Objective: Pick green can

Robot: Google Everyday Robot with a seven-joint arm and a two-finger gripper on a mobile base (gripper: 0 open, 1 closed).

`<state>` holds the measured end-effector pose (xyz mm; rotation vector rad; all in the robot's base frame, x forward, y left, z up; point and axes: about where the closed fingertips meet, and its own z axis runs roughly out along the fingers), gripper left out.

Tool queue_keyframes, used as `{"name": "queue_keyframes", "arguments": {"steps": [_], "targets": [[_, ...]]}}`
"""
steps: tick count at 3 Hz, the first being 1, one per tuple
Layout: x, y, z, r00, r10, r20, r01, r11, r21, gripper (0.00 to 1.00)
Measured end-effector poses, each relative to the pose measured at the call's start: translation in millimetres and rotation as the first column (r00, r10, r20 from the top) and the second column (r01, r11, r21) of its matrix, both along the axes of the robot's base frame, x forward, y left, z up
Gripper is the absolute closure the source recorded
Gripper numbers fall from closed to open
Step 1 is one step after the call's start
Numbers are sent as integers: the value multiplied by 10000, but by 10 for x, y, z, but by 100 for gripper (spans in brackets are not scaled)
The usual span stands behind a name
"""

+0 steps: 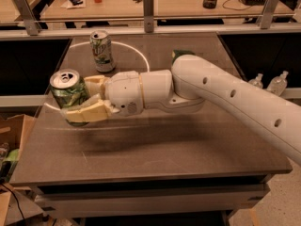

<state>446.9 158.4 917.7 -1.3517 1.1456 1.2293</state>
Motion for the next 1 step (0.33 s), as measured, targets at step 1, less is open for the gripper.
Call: {"name": "queue_keyframes", "arguments": {"steps": [1], "targets": [[-1,1,0,10000,1,0,-1,10000,0,100]]}}
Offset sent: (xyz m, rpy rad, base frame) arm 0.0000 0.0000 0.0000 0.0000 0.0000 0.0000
